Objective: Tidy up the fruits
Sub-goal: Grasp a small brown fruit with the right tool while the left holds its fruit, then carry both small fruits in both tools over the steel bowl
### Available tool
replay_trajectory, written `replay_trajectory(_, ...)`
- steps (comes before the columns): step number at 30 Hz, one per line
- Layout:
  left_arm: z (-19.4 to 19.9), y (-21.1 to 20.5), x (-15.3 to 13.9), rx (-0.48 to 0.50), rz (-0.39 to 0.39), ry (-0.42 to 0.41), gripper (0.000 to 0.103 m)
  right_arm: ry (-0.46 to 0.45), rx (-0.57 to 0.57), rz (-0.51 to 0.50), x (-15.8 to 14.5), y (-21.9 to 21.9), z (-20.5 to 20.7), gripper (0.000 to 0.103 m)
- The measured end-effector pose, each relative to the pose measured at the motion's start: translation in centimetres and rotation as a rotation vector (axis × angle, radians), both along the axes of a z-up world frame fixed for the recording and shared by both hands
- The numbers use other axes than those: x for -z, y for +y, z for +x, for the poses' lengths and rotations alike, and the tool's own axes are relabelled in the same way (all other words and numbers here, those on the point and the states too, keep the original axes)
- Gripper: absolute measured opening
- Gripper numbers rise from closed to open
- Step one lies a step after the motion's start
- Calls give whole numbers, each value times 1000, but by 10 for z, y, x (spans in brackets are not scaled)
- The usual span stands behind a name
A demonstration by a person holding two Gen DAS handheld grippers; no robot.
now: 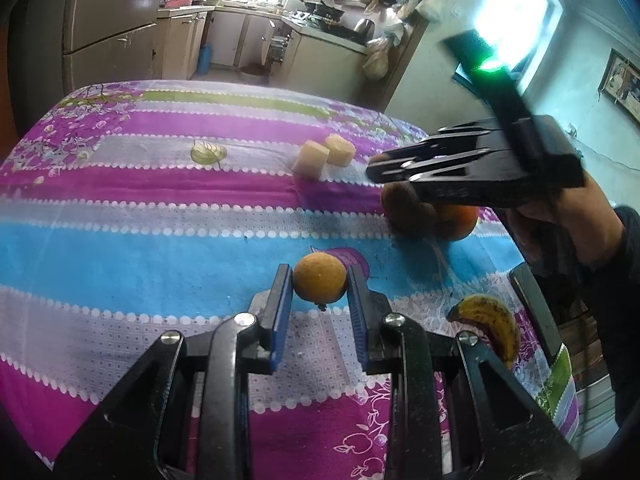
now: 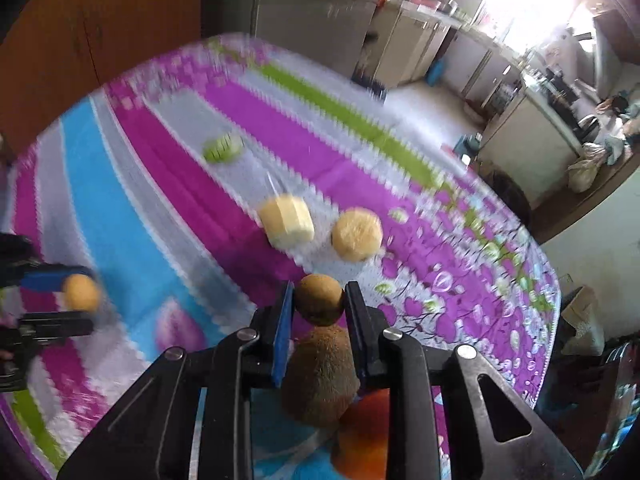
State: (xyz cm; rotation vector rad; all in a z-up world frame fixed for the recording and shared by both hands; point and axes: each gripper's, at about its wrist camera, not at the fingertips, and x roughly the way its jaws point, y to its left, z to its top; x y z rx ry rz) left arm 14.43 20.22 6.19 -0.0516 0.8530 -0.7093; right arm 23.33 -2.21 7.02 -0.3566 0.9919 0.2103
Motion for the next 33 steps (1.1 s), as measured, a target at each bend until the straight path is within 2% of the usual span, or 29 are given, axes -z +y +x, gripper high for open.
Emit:
replay_trajectory(4, -10, 7, -24, -16, -17, -57, 28, -141, -6, 68, -54, 10, -32, 28)
replay_trajectory(8, -38, 27, -57, -32, -49, -130, 28, -276, -38, 140, -111, 32, -69, 28)
replay_trajectory(11, -56, 50, -80, -56, -59, -177, 28, -338, -84, 225, -147, 56, -93, 29)
replay_trajectory(14, -79, 86, -107, -102, -61, -242, 28, -362, -154, 297, -170, 91, -115, 29)
replay_trajectory(20, -115, 180, -149, -247, 15, -356, 28, -350, -322, 363, -186, 179, -151, 29)
replay_trajectory(26, -127, 279, -168, -433, 80, -395, 28, -300, -436, 414, -173, 257, -164, 28)
replay_trajectory(29, -124, 313, -159, -500, 103, -366, 28, -266, -474, 420, -160, 289, -167, 29)
replay_trajectory(33, -120, 333, -129, -530, 134, -293, 28, -208, -507, 420, -136, 324, -165, 29)
